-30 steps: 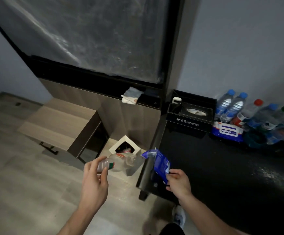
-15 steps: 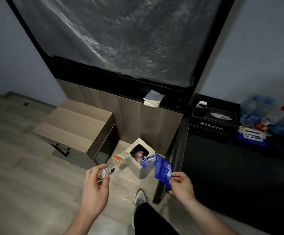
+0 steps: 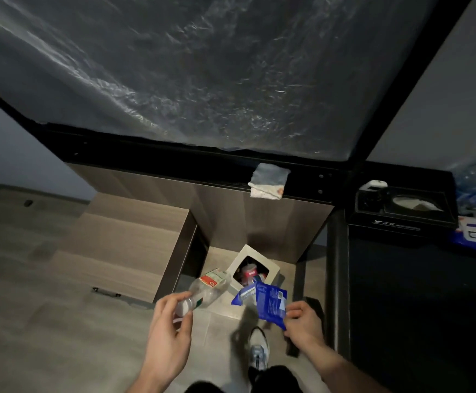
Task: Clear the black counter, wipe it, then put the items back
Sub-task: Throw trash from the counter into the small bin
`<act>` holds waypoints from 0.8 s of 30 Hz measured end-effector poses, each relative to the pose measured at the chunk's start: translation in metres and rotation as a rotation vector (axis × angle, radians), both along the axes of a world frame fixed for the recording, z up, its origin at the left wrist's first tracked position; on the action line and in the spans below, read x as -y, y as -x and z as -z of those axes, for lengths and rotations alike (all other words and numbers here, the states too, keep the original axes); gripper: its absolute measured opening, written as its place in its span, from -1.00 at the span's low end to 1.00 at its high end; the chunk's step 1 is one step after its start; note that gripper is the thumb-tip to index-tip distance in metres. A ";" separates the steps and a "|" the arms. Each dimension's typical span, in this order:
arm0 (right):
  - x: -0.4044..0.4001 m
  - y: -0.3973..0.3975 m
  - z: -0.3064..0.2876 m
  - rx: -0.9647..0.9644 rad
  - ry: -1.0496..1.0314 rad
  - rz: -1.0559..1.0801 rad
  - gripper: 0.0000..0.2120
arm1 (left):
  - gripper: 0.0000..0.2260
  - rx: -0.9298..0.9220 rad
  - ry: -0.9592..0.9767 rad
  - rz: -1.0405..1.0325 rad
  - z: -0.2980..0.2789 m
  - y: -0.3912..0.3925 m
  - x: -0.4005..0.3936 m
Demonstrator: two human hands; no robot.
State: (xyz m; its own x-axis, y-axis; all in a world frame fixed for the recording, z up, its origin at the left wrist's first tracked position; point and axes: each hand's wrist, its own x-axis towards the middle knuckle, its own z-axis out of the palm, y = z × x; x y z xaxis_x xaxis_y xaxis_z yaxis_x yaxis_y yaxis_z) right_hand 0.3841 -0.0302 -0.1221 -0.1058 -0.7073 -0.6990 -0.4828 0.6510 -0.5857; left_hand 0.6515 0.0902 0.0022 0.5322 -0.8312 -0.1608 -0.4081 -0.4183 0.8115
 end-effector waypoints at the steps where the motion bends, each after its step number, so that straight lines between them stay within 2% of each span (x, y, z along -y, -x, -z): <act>1: 0.007 -0.004 0.002 -0.023 -0.005 -0.007 -0.79 | -0.70 0.006 -0.019 0.019 0.004 -0.007 0.011; 6: 0.030 -0.024 0.007 -0.015 -0.054 0.069 -0.66 | -0.66 0.038 -0.088 0.118 0.028 -0.041 0.063; 10: 0.040 -0.045 0.016 -0.036 -0.137 0.073 -0.67 | -0.64 0.039 -0.145 0.314 0.057 -0.064 0.104; 12: 0.041 -0.060 0.035 -0.032 -0.107 0.152 -0.72 | -0.65 0.047 -0.164 0.414 0.072 -0.074 0.124; 14: 0.032 -0.064 0.093 -0.042 -0.070 0.254 -0.70 | -0.68 0.062 -0.207 0.508 0.089 -0.086 0.144; 16: 0.025 -0.071 0.141 -0.075 -0.057 0.240 -0.75 | -0.69 0.058 -0.249 0.602 0.110 -0.099 0.161; 18: 0.034 -0.092 0.124 -0.138 -0.065 0.276 -0.77 | -0.67 0.056 -0.272 0.665 0.133 -0.111 0.174; 20: 0.042 -0.109 0.114 -0.201 -0.115 0.256 -0.71 | -0.64 0.060 -0.288 0.701 0.157 -0.123 0.183; 24: 0.054 -0.123 0.150 -0.247 -0.122 0.219 -0.78 | -0.62 0.057 -0.306 0.704 0.205 -0.135 0.191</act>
